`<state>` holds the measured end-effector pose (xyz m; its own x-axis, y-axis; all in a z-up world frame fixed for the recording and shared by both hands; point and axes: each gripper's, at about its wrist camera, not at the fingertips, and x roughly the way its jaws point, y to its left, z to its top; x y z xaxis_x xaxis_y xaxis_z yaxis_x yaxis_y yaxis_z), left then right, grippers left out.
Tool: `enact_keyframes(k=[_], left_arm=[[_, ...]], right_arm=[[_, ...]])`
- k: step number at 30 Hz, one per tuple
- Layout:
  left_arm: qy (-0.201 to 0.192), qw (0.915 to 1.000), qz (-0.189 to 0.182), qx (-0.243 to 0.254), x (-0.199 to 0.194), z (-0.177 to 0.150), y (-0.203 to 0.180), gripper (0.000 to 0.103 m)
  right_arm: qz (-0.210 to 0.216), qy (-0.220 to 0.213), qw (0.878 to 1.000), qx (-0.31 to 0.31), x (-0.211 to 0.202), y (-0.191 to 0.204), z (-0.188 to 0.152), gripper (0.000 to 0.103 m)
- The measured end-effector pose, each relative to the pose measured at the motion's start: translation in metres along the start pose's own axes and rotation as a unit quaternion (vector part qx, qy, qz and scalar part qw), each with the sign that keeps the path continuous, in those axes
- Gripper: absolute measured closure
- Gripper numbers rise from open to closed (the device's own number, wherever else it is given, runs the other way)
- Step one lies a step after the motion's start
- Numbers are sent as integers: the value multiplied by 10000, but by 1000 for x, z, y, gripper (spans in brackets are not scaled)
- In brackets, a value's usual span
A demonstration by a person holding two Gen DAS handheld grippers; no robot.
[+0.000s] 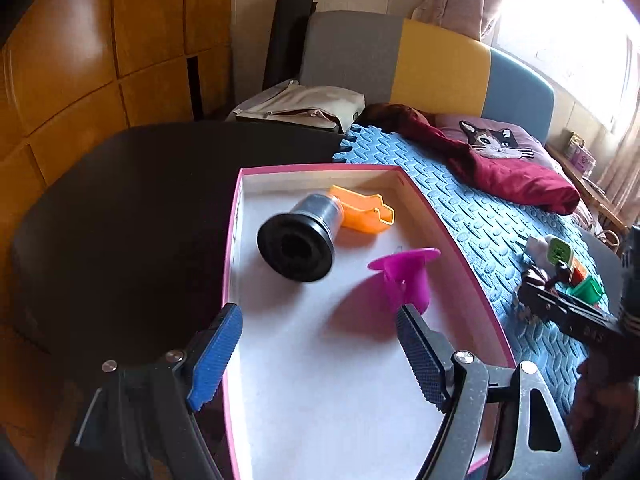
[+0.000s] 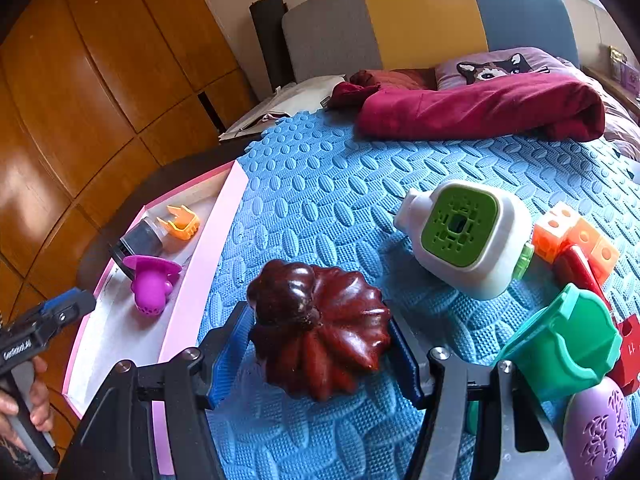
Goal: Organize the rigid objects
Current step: 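Hold the brown wooden knob in the right tool above the mat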
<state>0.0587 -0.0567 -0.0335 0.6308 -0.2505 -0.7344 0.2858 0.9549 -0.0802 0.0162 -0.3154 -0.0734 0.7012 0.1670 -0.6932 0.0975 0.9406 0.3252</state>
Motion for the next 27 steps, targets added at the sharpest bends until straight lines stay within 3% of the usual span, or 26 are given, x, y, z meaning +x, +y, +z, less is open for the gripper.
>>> enact_keyframes(k=[13,27], left_arm=[[-51,9998,-69,-181,-14,-10,11,20],[-218,9995,96,-223,-25,-13,19,19]], right_arm=[[-115,-210,9985,496,0,-3,3,38],[-421,-159,9983,374,4,5,3,37]])
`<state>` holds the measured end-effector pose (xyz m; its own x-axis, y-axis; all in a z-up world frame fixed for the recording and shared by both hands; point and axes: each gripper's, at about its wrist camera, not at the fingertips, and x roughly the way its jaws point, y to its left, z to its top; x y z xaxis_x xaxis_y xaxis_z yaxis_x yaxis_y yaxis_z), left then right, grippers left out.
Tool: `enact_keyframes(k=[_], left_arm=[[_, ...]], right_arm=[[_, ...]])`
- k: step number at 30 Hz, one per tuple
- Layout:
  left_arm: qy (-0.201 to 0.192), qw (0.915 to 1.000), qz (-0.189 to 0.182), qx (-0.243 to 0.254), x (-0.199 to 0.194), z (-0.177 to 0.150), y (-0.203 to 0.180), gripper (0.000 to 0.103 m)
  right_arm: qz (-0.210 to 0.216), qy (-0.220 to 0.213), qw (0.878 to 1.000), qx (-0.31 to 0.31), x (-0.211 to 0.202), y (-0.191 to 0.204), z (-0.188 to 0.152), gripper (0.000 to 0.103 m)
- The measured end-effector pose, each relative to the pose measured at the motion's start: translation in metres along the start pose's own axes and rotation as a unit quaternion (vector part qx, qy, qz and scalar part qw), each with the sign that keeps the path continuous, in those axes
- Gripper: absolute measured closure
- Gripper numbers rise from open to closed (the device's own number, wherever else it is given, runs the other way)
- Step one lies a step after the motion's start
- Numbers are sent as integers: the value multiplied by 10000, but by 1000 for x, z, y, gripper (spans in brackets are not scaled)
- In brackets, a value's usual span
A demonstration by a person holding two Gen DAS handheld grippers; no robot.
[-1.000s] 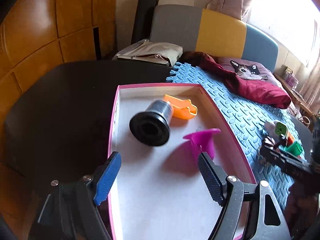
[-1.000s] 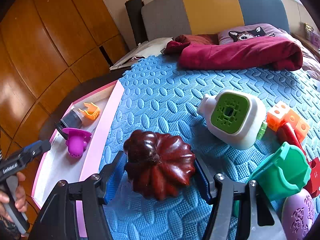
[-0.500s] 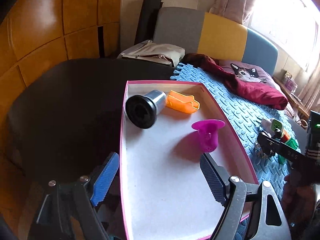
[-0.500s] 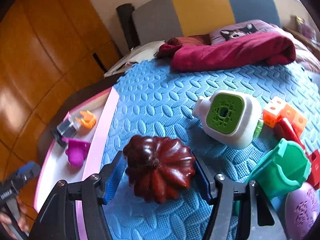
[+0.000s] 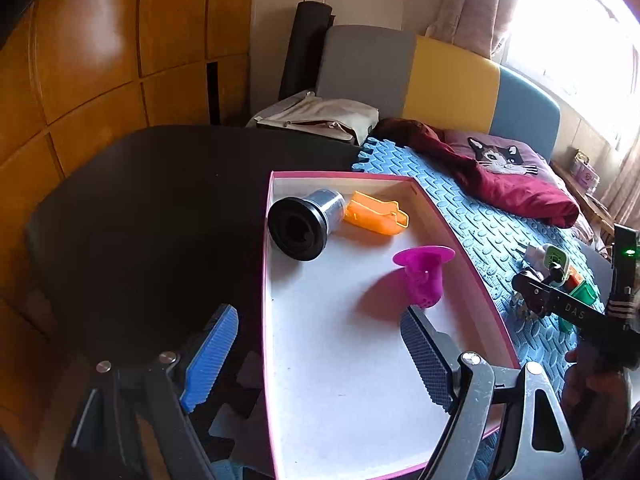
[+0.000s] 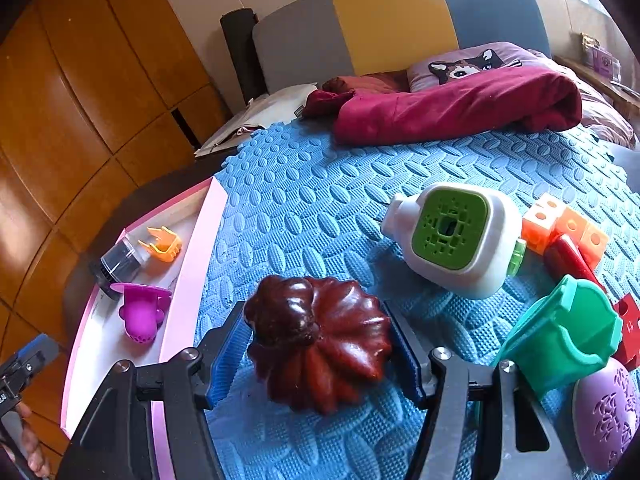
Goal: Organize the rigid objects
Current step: 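Hold the brown wooden knob in the right tool above the mat, then carry the brown wooden knob into the white tray and open the right tool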
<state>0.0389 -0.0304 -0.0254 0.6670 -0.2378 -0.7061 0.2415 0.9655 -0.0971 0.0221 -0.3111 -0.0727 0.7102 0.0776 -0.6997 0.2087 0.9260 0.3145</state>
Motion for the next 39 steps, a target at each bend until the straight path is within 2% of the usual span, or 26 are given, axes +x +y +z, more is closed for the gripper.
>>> enact_keyframes(k=[4,15,39], left_arm=[[8,10000,46,-24,-1,-2,3,19],[42,9998,60,-180,-1,-4,11,19],[11,9993,224,-315,-7,-10,35,19]], right_arm=[[-172,43,9997,-147,2,6,0,37],[-99,23,9999,-89,2,4,-1,37],[-386,103,9989,-251,-3,14,-4,38]])
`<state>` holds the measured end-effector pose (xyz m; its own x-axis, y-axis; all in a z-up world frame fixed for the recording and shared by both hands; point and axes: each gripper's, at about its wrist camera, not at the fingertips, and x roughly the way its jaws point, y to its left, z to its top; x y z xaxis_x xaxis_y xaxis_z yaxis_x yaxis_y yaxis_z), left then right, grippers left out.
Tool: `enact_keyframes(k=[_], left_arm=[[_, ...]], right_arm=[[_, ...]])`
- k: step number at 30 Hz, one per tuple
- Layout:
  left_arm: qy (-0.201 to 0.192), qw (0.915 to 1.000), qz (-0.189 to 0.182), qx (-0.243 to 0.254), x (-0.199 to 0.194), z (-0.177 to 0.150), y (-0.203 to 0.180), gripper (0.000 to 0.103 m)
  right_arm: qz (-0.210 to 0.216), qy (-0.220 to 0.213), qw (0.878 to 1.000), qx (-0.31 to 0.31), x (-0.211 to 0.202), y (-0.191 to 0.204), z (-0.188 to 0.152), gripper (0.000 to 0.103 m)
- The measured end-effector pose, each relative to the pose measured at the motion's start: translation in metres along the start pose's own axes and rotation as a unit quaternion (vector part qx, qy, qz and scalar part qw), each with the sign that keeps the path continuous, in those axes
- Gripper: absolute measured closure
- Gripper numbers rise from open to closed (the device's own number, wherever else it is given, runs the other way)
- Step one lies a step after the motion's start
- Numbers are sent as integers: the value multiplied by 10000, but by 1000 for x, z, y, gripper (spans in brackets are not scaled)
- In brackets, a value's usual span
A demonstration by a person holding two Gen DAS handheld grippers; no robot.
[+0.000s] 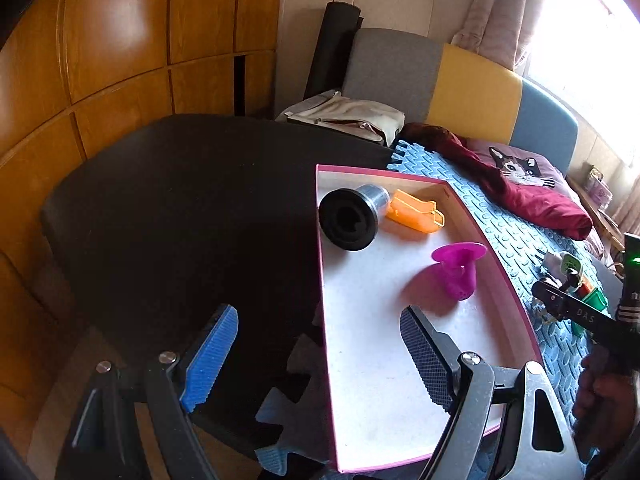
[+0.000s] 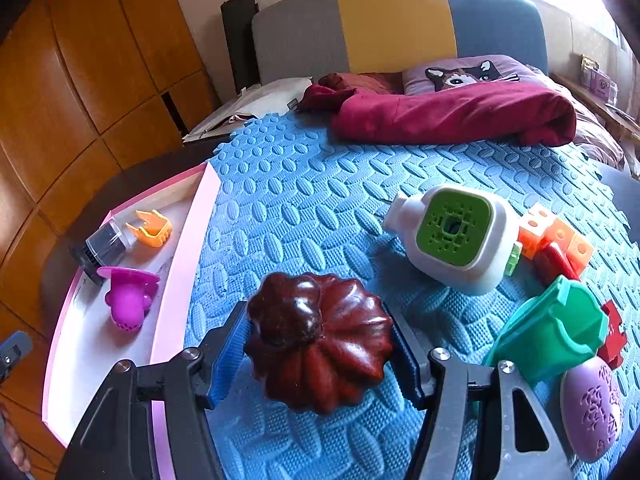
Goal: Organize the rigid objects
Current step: 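Carry the brown wooden knob into the white tray and open the right tool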
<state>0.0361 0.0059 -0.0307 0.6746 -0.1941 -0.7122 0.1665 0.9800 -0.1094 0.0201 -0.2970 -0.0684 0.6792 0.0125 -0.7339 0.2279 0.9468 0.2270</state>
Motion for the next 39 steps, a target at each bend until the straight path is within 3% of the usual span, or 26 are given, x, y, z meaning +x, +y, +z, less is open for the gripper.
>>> enact_keyframes(k=[6,12,20,26,33,39], left_arm=[[-17,9999,53,-104,0,2,8,19],[-80,9995,136,-263,-2,8,20,19],[-149,9985,247,-463,-4,13,38,19],[-96,9981,251,-563,-2,11,47,19],[-7,9981,233,-568,4,8,47,19],[14,9982,226,-554,5,8,45,19]], right_arm=[[222,-174,9996,-93,-21,14,4,38],[860,-349,9933,-683,-48,61,12,38],[1943,329,9640,-1786,-31,154,6,38],[1791,804,9576,-2107,17,192,8,38],[1266,898,9692,-1910,64,196,21,38],[1458,875,9721,-1614,62,187,27,38]])
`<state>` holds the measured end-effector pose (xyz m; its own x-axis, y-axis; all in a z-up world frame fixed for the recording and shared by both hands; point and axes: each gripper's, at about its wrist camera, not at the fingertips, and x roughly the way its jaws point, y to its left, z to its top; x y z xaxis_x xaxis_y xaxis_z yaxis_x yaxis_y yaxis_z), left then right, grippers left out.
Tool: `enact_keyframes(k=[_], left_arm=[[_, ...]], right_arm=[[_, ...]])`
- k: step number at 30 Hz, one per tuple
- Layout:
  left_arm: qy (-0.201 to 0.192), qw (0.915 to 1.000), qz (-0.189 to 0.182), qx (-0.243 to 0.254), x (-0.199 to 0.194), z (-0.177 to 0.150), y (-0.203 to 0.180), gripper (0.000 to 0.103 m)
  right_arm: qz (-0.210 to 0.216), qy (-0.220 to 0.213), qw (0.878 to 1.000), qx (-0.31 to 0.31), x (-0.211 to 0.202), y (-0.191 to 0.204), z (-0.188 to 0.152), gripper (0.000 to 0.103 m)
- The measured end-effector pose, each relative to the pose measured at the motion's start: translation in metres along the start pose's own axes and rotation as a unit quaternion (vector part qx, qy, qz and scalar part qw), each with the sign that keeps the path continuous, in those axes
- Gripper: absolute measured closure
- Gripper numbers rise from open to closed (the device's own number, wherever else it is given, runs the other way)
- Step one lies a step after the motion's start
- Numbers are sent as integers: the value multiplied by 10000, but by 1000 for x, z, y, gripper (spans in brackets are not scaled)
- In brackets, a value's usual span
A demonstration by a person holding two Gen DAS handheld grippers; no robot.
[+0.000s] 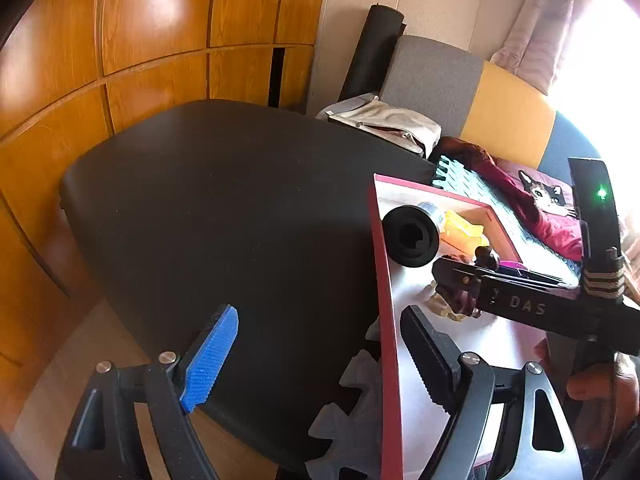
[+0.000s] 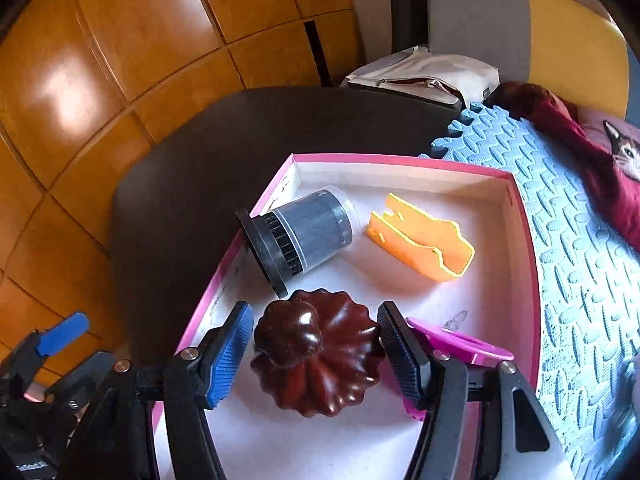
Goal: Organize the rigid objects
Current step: 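Carry the brown wooden knob into the white tray and open the right tool, then move both tools back over the toys on the mat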
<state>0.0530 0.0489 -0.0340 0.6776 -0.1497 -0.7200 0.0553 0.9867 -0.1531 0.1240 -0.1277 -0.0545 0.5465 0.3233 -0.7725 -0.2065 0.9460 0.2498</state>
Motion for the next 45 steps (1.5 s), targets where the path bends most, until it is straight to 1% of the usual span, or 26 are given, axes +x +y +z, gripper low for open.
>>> enact_keyframes(k=[2,6,9,13,16,30,38,45], left_arm=[[-7,10000,9,14,-1,0,0,19],[0,10000,16,45,-2,-1,-3,19],[-41,9999,13,92,-6,-1,-6,19],[-71,9998,6,171,-10,-3,-11,19],[-74,9997,-26,234,-12,-4,-15,19],[-55,9980,-159,607,-19,-12,-41,19],[-32,9963,-242,822,-20,-16,-57,19],[8,9944,-335,1000,-19,-17,-70,19]], right_arm=[[20,-69,10000,30,-6,-1,-1,37],[2,-301,9995,60,-23,0,-5,33],[-34,-464,9989,92,-37,-1,-10,33],[-135,-656,9977,79,-54,-1,-18,33],[-311,-775,9965,-23,-65,1,-27,33],[-853,-954,9915,-225,-106,-13,-64,33],[-1194,-1017,9874,-182,-133,-40,-81,33],[-1646,-1166,9794,95,-171,-82,-90,33]])
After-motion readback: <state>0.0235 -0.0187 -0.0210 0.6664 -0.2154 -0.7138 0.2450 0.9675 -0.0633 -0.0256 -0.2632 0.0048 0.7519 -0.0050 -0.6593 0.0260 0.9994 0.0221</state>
